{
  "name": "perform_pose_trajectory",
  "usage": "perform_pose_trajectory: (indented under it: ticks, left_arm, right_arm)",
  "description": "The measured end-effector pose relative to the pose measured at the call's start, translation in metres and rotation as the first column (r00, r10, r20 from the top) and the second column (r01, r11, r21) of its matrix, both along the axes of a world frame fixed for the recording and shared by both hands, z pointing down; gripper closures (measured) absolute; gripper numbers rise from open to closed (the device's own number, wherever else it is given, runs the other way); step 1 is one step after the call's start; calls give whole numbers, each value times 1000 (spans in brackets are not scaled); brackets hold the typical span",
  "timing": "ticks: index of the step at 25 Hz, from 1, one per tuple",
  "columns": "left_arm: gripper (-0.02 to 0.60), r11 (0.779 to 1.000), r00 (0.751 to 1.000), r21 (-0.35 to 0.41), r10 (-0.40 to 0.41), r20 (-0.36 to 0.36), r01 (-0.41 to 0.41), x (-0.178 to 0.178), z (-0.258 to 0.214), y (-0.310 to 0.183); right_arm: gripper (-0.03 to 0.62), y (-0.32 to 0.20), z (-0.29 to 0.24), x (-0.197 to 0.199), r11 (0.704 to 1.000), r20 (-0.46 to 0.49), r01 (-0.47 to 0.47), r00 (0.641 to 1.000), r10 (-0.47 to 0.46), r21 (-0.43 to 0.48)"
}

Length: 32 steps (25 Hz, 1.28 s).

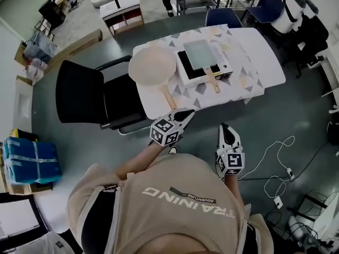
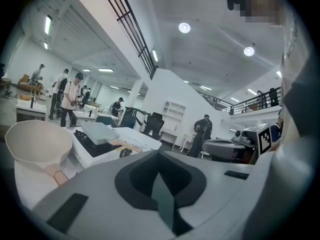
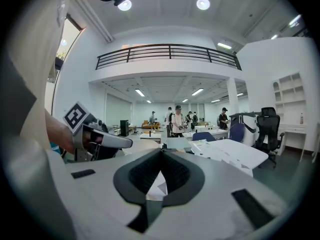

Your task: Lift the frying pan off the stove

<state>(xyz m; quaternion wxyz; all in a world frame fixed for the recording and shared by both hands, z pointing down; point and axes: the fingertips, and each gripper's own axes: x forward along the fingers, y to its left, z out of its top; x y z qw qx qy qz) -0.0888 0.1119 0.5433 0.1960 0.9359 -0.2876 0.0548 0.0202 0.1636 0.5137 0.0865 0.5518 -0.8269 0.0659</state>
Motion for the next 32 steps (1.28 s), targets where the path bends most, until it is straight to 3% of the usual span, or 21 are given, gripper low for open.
perform_pose_trajectory:
  ticks: [4,9,18,23,27,32]
  left_arm:
    - [580,1000,1000,-11,19,0,-19,-5,0,-7]
    - [580,992,989,51,106,101,-112,2,15,-4]
    - [580,983,980,-35,181,89,-178,-11,43,-13]
    - [580,983,983,-72,174,50,-170,-4,45,-18]
    - [580,985,985,-74,161,62,-157,12,47,-32]
    - [580,985,989,-112,139,44,-134,37,49,-48]
  right_arm:
    - [595,-7,3,-5,1000,-7,-13,1000,13,-21]
    - [595,-12,16,-13,997,-16,-47,999,46,-61]
    - [595,-18,24,-34,990,-13,-115,993,115,-86]
    - [595,-14,30,-29,985,-24,-127,992,125,-120]
    - [595,-26,32,-9,984,-9,-137,991,137,-116]
    - [595,-48,42,17,987,21,-89,995,93,-136]
